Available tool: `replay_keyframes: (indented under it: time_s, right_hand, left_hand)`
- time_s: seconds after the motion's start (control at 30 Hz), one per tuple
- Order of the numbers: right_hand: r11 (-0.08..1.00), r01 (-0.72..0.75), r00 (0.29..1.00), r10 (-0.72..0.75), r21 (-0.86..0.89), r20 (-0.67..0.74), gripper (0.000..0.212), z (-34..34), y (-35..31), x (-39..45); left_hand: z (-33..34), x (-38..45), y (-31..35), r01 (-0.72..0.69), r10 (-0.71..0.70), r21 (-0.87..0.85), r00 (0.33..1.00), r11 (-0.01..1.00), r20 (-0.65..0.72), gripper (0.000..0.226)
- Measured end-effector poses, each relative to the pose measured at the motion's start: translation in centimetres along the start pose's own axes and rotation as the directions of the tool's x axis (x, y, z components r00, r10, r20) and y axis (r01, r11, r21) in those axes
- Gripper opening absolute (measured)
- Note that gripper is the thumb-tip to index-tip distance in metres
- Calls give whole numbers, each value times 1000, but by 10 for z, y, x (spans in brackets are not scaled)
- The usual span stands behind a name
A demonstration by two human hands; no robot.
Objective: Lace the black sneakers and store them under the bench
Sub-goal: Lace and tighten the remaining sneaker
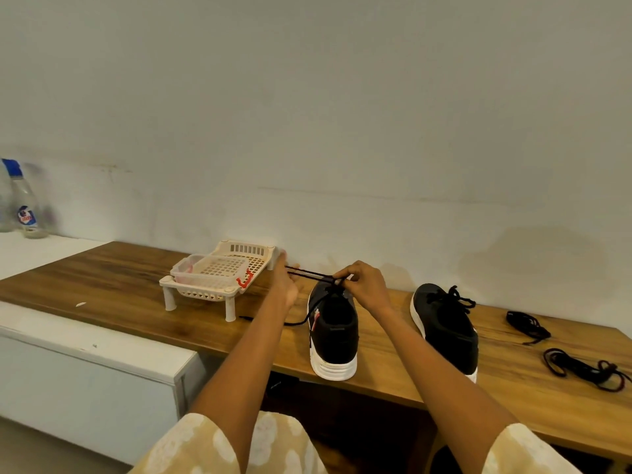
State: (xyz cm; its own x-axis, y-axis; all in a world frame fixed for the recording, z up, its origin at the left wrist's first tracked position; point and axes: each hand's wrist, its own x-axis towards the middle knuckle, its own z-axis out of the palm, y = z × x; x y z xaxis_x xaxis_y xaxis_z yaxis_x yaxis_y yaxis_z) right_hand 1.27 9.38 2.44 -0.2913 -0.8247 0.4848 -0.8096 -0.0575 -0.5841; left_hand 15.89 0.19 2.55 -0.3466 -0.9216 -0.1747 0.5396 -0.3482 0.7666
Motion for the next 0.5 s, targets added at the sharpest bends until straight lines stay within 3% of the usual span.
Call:
replay_keyframes:
  time_s: [0.03,0.07,0.1,0.17,0.2,0.23,0.27,0.3,0.33,0.4,0.5]
  right_hand:
    - [1000,10,1000,-9,19,-5,16,-1,0,-1]
    - [999,11,1000,-11,35,-9,16,0,0,-1]
    - [999,6,1000,-6,53,-11,18,0,0,-2]
    - [995,-15,1000,16,102,-12,20,1,0,-4]
    - [993,-21,1000,22,113,-12,21,1,0,-5]
    - [994,-17,1000,19,107,-16,22,1,-1,-5]
    - [995,-12,1000,14,94,-21,22,2,0,-6]
    - [996,-9,1000,11,88,-23,22,1,-1,-6]
    - [995,-14,1000,16,95,-20,23,1,-1,-6]
    - [984,-42,999,43,171,2,23,1,-2,-6]
    - [921,-135,991,133,365,28,19,-1,-1,-8]
  left_hand:
    - [-2,5,4,-1,-2,-220,1000,976,-13,26]
    - [-3,7,8,-27,26,-331,1000,943,-7,12]
    - [-5,7,10,-60,56,-330,998,942,-19,8]
    - [-4,7,14,-182,180,-94,983,979,-36,7]
    - [-5,8,15,-313,321,183,947,932,-16,10]
    - [-6,7,16,-450,480,508,874,734,80,15]
    - [-7,6,16,-534,571,723,786,438,235,19]
    - [-7,3,17,-559,585,804,727,202,358,21]
    - [-9,0,19,-570,585,817,691,82,424,22]
    - [-12,-4,23,-579,557,815,681,12,475,26]
    - [-19,-5,21,-573,329,777,704,-258,629,57]
